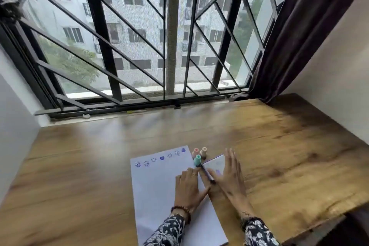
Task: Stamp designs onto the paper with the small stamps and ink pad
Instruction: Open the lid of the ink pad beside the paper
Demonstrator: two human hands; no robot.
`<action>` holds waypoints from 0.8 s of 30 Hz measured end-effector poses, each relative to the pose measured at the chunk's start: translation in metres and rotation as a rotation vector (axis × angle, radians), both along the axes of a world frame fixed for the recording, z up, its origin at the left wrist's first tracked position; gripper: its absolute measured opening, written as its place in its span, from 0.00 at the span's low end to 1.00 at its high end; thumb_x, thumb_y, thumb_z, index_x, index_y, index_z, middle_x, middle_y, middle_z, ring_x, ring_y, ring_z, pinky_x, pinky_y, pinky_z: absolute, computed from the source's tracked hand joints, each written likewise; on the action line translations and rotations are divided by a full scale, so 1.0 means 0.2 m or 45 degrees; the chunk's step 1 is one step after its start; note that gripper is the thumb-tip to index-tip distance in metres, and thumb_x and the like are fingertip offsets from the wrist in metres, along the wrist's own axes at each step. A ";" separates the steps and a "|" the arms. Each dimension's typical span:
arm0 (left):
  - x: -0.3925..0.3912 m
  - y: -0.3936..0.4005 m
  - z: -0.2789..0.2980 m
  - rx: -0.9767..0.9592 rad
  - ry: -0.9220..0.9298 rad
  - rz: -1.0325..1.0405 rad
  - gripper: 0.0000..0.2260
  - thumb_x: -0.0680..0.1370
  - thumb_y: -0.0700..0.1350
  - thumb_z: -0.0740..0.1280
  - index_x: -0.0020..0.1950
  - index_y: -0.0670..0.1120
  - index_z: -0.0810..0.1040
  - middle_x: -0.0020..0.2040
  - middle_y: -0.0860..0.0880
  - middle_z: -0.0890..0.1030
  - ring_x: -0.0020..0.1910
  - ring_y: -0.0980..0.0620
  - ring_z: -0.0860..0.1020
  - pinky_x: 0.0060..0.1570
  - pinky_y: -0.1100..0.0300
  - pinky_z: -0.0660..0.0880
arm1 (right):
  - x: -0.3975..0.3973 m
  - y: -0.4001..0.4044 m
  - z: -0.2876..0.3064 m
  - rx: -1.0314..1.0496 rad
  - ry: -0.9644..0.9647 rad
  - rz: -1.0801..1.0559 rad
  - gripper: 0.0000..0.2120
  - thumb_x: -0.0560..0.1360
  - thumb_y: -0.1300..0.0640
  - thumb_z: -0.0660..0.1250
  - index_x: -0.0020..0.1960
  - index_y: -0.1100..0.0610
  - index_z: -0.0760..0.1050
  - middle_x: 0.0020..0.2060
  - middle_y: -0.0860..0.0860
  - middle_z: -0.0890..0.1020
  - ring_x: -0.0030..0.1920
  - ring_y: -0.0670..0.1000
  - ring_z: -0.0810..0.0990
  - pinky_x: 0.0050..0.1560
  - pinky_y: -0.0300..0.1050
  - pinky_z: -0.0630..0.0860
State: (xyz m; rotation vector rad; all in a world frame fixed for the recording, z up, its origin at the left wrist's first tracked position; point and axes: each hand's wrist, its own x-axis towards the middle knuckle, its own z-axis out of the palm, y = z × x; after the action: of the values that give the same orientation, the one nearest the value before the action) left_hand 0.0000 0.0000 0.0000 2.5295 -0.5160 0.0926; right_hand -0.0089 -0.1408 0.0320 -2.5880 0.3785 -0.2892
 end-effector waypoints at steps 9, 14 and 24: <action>0.08 -0.05 -0.03 0.070 0.207 0.065 0.31 0.71 0.61 0.60 0.71 0.53 0.56 0.55 0.50 0.71 0.55 0.48 0.68 0.51 0.55 0.61 | 0.01 -0.04 -0.09 0.064 0.226 -0.008 0.42 0.67 0.43 0.71 0.73 0.60 0.56 0.72 0.56 0.61 0.72 0.54 0.60 0.71 0.45 0.56; 0.11 -0.05 -0.07 0.121 0.221 0.062 0.31 0.67 0.64 0.58 0.68 0.55 0.61 0.56 0.50 0.70 0.56 0.48 0.68 0.50 0.55 0.59 | -0.01 -0.06 -0.14 0.148 0.104 0.064 0.38 0.65 0.49 0.75 0.69 0.60 0.64 0.67 0.58 0.68 0.66 0.58 0.66 0.66 0.46 0.62; 0.10 -0.03 -0.08 0.141 0.161 0.047 0.32 0.68 0.69 0.59 0.67 0.55 0.61 0.56 0.52 0.69 0.55 0.52 0.67 0.48 0.58 0.54 | 0.23 -0.31 -0.07 0.949 -0.221 -0.416 0.07 0.77 0.60 0.59 0.43 0.56 0.74 0.37 0.57 0.79 0.41 0.59 0.81 0.34 0.39 0.76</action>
State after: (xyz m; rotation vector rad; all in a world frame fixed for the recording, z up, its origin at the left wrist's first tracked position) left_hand 0.0200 -0.0068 -0.0169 2.6321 -0.4352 -0.0841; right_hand 0.0364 -0.2024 0.0176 -1.7561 0.6937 -0.3922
